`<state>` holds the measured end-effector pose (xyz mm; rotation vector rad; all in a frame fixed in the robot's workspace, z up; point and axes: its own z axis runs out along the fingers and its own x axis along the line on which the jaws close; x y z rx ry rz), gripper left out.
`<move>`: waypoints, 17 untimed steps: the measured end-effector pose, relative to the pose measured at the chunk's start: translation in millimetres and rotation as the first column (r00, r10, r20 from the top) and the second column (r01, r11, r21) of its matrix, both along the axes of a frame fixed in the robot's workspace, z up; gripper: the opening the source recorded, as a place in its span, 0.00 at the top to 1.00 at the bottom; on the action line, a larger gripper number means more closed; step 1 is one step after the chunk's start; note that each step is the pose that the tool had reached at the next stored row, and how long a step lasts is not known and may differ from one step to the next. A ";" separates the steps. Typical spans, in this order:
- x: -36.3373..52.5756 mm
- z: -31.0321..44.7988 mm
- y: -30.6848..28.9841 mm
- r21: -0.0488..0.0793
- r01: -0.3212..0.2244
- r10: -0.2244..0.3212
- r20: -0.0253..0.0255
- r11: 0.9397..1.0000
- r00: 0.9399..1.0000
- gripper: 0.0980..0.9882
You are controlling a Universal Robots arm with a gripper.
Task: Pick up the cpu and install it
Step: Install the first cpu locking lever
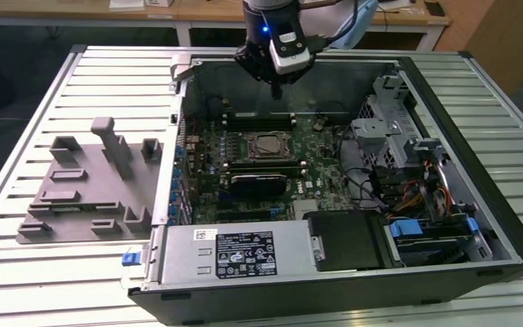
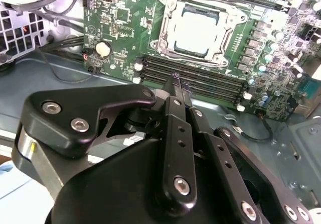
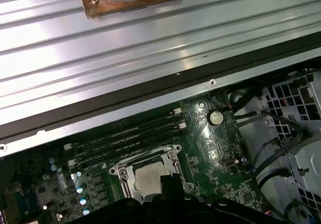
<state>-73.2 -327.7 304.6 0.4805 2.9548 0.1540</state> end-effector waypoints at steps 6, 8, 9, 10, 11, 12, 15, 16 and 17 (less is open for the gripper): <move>0.0 -5.6 -0.1 -0.001 0.000 0.000 -0.002 1.000 1.000 0.99; 0.0 -7.8 -0.1 -0.002 0.000 0.000 -0.003 1.000 1.000 0.99; 0.0 -9.1 -0.1 -0.002 0.000 0.000 -0.004 1.000 1.000 0.99; 0.0 -10.4 -0.1 -0.002 0.000 0.000 -0.005 1.000 1.000 0.99; 0.0 -11.3 -0.1 -0.002 0.000 0.000 -0.006 1.000 1.000 0.99; 0.0 -12.1 -0.1 -0.002 0.000 0.000 -0.006 1.000 1.000 0.99; 0.0 -12.4 -0.1 -0.003 0.000 0.000 -0.007 1.000 1.000 0.99; 0.0 -12.4 -0.1 -0.003 0.000 0.000 -0.006 1.000 1.000 0.99; 0.0 -12.5 -0.1 -0.003 0.000 0.000 -0.006 1.000 1.000 0.99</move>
